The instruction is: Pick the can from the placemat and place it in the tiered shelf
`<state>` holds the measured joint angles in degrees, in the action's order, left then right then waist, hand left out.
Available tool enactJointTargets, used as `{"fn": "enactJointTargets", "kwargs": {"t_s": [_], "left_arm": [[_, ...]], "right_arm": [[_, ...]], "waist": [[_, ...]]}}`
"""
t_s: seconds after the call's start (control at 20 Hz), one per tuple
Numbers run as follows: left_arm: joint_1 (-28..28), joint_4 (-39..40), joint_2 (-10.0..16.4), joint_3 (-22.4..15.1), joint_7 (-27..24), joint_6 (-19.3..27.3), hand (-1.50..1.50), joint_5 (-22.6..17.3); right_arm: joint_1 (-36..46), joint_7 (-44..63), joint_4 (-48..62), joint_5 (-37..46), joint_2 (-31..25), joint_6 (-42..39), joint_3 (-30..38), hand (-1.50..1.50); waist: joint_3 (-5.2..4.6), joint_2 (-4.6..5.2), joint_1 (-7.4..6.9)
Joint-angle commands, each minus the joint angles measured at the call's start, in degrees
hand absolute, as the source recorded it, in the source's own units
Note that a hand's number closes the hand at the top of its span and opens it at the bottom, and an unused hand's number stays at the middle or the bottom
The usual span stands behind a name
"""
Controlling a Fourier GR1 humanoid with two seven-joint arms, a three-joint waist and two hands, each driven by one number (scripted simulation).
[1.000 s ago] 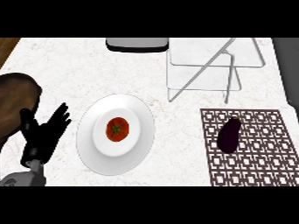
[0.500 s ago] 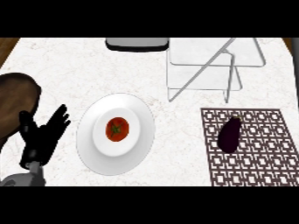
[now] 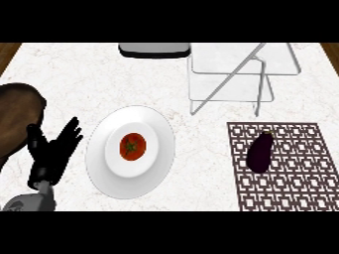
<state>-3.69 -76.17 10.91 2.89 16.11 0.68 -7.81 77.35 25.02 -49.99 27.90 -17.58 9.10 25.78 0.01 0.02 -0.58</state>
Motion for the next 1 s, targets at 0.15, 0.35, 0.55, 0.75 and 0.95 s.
{"fn": "enactJointTargets", "kwargs": {"t_s": [0.15,0.35,0.55,0.75,0.95], "left_arm": [[1.1,2.1,-0.1,0.7,-3.1,-1.2,0.00,0.0],[1.9,0.3,2.0,2.4,-1.2,-1.9,0.00,-1.2],[-1.3,0.8,-0.1,1.7,0.5,0.2,0.00,-0.6],[1.7,-5.0,2.6,2.7,3.3,-1.9,0.00,-2.0],[4.0,-5.2,0.5,0.8,1.3,-1.2,0.00,-0.4]], "right_arm": [[0.4,2.4,1.7,3.7,-5.9,8.1,0.8,-1.50],[-5.6,2.7,-4.4,-1.3,-12.0,6.9,7.0,-1.50],[-8.1,3.3,-5.2,-5.6,-16.6,3.5,10.2,-1.50],[-14.5,6.1,-11.6,-10.6,-17.4,-1.6,11.4,-1.50],[-15.4,0.6,-4.6,-15.8,-27.8,-9.4,16.0,-1.50]], "waist": [[-0.06,0.21,-0.16],[0.02,-0.17,0.87],[0.01,-0.09,1.06],[0.02,-0.34,0.97],[0.03,-0.04,0.36]]}}
